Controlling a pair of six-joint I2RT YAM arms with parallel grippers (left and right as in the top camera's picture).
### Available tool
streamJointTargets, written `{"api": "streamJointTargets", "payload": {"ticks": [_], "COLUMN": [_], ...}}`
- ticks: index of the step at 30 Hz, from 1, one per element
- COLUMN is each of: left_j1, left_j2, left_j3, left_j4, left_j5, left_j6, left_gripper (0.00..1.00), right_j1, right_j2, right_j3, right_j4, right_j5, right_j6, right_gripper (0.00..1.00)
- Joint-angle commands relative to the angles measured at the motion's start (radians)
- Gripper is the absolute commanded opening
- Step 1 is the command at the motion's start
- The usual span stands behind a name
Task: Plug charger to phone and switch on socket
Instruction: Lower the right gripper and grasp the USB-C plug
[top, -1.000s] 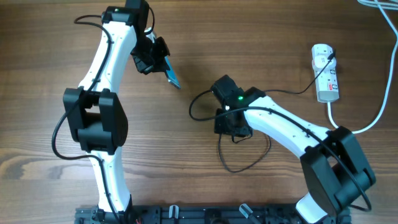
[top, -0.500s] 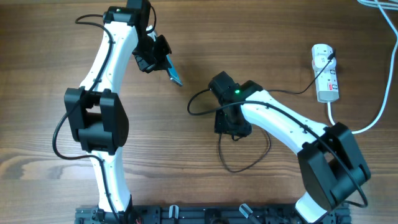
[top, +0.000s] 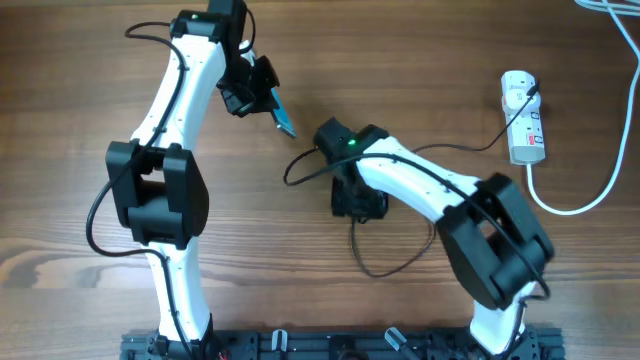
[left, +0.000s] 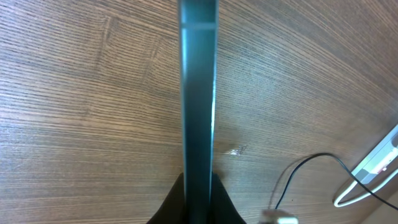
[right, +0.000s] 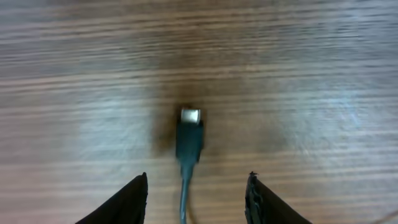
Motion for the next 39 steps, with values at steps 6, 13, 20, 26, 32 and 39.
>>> {"api": "streamJointTargets", "payload": {"ticks": [6,13,20,26,32,39], "left_j1": [-0.004,-0.004,-0.004,-0.004,-0.004,-0.004], "left_j2": [-0.033,-0.033,-0.033,-0.033,-0.033,-0.033], "left_j3": [0.012,0.012,0.012,0.012,0.012,0.012], "left_j4": [-0.007,-0.015,-0.017,-0.016,-0.017,-0.017], "left_j5": [0.002,0.002,0.002,0.002,0.002,0.002], "left_j6": [-0.01,-0.01,-0.01,-0.01,-0.01,-0.01], "left_gripper": [0.04,0.04,0.04,0.04,0.04,0.04], "right_j1": [0.025,0.023,0.024,0.024,0.024,0.024], "right_j2": [0.031,0.037,0.037,0.037,0.037,0.037], "right_j3": [0.011,0.01,0.01,0.01,0.01,0.01], "right_j4": [0.014,0.014,0.01,-0.005,-0.002,-0.002], "right_j5": [0.037,0.04,0.053,0.048,0.03,0.029], "right_j6": [0.07,0.077,0.077,0.077,0.077,0.078], "right_gripper": [0.37,0.23,0.18,0.2,0.17,0.14]}}
